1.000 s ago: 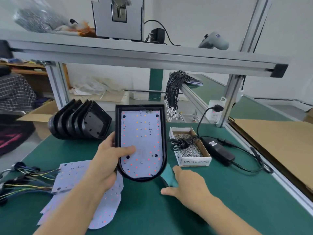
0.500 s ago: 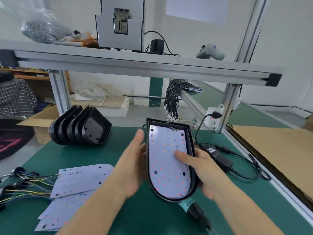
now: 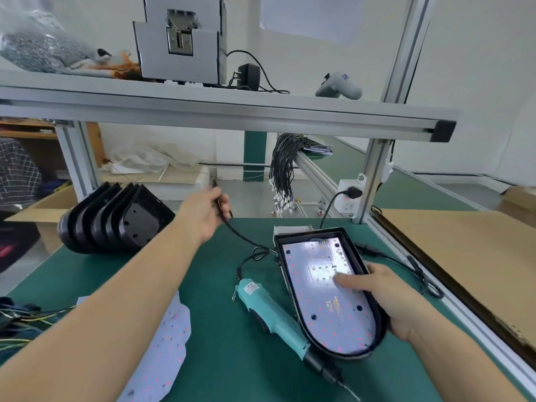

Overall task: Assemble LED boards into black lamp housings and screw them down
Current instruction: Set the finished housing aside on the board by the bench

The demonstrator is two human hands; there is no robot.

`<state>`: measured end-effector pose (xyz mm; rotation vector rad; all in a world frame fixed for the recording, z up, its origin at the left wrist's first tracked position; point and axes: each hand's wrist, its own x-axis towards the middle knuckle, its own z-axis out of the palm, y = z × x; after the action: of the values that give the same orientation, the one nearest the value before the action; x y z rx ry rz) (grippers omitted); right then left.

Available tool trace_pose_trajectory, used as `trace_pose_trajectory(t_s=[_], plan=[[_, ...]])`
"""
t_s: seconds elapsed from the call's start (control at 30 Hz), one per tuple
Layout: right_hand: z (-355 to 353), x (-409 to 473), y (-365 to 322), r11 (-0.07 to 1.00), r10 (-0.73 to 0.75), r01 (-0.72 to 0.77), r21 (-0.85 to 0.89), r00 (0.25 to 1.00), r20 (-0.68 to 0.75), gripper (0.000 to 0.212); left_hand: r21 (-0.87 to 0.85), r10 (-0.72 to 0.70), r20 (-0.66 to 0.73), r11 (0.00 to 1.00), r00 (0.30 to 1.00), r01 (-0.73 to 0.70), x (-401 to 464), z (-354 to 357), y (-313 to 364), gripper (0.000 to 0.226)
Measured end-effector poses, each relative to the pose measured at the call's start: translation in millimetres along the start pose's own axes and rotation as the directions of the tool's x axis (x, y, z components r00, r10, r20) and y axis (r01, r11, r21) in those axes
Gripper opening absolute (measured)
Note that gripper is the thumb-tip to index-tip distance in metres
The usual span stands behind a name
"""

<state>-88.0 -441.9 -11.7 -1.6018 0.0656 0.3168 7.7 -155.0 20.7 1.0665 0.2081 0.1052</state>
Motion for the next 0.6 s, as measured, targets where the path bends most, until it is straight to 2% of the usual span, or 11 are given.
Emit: trace_pose_trajectory(t_s=[0.1, 0.17, 0.23, 0.3, 0.33, 0.4, 0.43, 0.47, 0.5, 0.57, 0.6], plan=[[15.4, 19.3, -5.5, 0.998, -0.045, 0.05, 0.022, 0.98, -0.193, 0.019, 0.316, 0.192, 0.208, 0.915, 0.959, -0.251, -25.7, 12.5, -10.4, 0.02], [26.2, 32.5, -9.9, 0.996, -0.057, 0.074, 0.057, 0.965, -0.257, 0.011, 0.479, 0.277, 0.33, 0.775, 0.902, -0.413, -44.3, 17.9, -18.1, 0.023], [34.0, 43.9, -15.4, 0.992, -0.044, 0.076, 0.103, 0.958, -0.283, 0.015, 0.614, 0.326, 0.427, 0.581, 0.843, -0.535, -59.9, 20.8, -27.3, 0.027], [42.5, 51.1, -20.7, 0.989, -0.04, 0.082, 0.125, 0.951, -0.307, 0.006, 0.735, 0.328, 0.504, 0.324, 0.799, -0.596, -73.4, 23.4, -36.4, 0.031], [46.8, 52.5, -24.0, 0.986, -0.036, 0.086, 0.142, 0.946, -0.323, 0.023, 0.781, 0.357, 0.521, 0.167, 0.775, -0.602, -79.3, 25.4, -40.6, 0.033], [55.2, 52.6, -29.5, 0.977, -0.052, 0.111, 0.18, 0.95, -0.308, 0.061, 0.766, 0.425, 0.64, -0.287, 0.64, -0.575, -86.1, 27.9, -49.1, 0.041], [57.1, 54.2, -31.1, 0.974, -0.068, 0.128, 0.185, 0.951, -0.3, 0.071, 0.699, 0.393, 0.71, -0.498, 0.585, -0.514, -89.2, 30.2, -52.3, 0.051], [59.2, 54.2, -33.6, 0.969, -0.088, 0.15, 0.199, 0.952, -0.293, 0.075, 0.642, 0.318, 0.736, -0.608, 0.598, -0.467, -90.7, 30.9, -55.6, 0.063], [59.4, 55.0, -34.1, 0.963, -0.106, 0.171, 0.207, 0.95, -0.295, 0.078, 0.623, 0.244, 0.712, -0.653, 0.659, -0.431, -92.3, 31.2, -58.3, 0.07], [57.6, 54.8, -32.8, 0.961, -0.151, 0.212, 0.178, 0.941, -0.302, 0.072, 0.645, 0.218, 0.644, -0.669, 0.733, -0.368, -96.0, 34.5, -58.3, 0.072], [56.1, 52.8, -31.4, 0.96, -0.178, 0.232, 0.159, 0.939, -0.294, 0.059, 0.655, 0.231, 0.641, -0.661, 0.732, -0.366, -99.4, 36.7, -57.6, 0.069]])
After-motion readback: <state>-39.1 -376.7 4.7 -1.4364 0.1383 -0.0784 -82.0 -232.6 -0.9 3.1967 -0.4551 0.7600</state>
